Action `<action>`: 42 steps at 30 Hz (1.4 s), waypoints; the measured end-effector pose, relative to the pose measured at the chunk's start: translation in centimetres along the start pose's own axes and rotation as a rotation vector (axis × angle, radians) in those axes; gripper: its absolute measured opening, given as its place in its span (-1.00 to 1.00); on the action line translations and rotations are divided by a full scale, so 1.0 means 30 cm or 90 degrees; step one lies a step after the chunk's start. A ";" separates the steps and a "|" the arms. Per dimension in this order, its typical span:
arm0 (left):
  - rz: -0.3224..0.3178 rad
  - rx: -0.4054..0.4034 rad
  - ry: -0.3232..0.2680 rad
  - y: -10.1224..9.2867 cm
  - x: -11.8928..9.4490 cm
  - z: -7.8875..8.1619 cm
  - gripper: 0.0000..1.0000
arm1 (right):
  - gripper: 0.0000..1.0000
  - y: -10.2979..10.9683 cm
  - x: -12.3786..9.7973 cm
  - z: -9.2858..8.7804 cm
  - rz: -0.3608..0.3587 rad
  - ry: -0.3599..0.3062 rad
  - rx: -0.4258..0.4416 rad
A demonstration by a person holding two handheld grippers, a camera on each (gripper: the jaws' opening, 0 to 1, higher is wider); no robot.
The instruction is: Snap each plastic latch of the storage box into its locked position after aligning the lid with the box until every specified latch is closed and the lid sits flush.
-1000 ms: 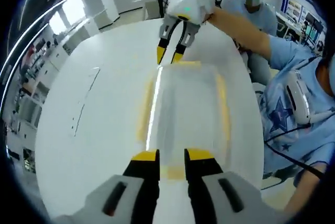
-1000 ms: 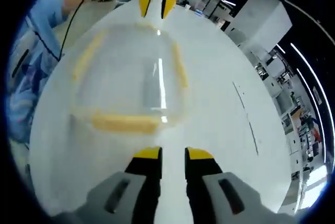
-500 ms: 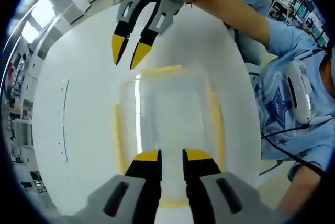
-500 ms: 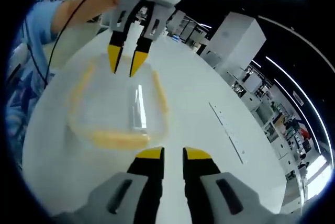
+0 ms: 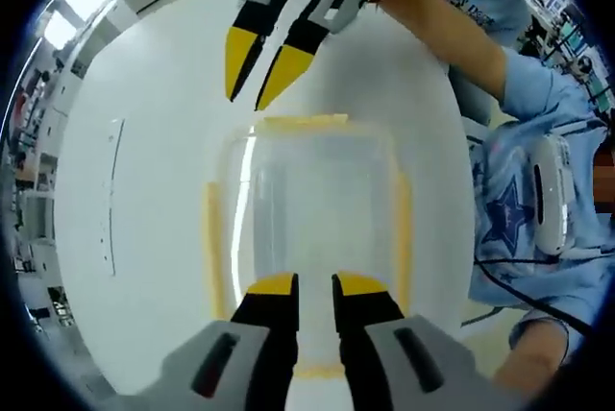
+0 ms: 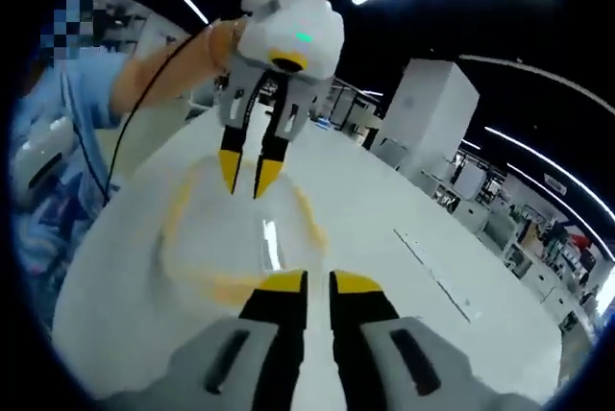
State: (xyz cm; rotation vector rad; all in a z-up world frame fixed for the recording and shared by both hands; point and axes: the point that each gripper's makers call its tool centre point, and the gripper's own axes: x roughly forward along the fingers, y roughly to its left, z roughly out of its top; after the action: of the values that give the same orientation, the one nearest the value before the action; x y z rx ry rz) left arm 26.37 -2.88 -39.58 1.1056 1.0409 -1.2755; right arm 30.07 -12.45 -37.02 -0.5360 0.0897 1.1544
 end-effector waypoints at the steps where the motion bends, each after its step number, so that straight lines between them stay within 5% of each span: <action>1: -0.001 -0.002 -0.002 0.000 0.000 -0.001 -0.73 | -0.92 0.017 -0.004 -0.005 0.013 -0.010 0.007; 9: -0.012 -0.016 0.002 0.004 0.008 0.011 -0.73 | -0.99 0.073 -0.017 -0.053 0.048 -0.067 0.042; 22: -0.017 -0.021 0.062 0.007 0.020 0.021 -0.73 | -1.00 0.116 -0.029 -0.085 0.072 -0.085 0.073; 42: -0.034 -0.022 0.065 0.014 0.023 0.024 -0.75 | -1.00 0.126 -0.026 -0.104 0.107 -0.104 0.121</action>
State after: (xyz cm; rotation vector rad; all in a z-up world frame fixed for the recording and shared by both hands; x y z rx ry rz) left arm 26.81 -3.70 -40.10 1.1323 1.1712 -1.2482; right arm 27.03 -13.39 -40.83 -0.2684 0.1042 1.3342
